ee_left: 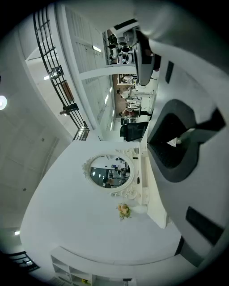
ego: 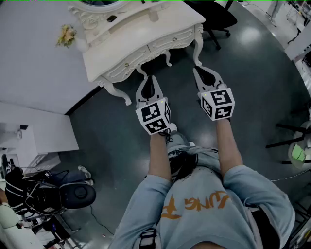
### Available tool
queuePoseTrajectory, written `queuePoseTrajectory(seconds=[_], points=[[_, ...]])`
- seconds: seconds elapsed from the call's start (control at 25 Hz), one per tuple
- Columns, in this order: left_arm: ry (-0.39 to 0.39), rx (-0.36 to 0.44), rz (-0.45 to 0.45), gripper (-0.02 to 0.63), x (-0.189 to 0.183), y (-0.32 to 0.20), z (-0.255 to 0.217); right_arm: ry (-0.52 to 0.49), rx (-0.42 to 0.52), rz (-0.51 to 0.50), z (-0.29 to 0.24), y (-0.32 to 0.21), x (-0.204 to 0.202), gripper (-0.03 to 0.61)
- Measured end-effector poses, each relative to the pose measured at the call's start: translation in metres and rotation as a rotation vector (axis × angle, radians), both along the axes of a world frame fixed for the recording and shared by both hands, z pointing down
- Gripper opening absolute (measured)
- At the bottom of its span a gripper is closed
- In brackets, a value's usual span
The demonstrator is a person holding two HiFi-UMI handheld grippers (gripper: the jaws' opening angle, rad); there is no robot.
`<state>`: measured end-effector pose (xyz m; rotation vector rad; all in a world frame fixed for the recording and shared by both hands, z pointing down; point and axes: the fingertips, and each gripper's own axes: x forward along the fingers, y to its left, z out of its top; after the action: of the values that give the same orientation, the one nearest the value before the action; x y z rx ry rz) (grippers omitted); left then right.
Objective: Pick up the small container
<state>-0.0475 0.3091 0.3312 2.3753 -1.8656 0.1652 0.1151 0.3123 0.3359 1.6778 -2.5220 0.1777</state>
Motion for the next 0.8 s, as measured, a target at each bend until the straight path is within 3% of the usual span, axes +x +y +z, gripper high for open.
queuePoseTrajectory(seconds=[0.32,0.8], points=[[0.004,-0.007,0.039,0.021,0.006,-0.035,0.009,-0.028,0.001,0.016,0.004,-0.035,-0.002,0.035],[0.048,-0.021,0.052,0.021,-0.062,-0.155,0.009,-0.016,-0.030,0.041,0.001,-0.150,-0.065,0.036]])
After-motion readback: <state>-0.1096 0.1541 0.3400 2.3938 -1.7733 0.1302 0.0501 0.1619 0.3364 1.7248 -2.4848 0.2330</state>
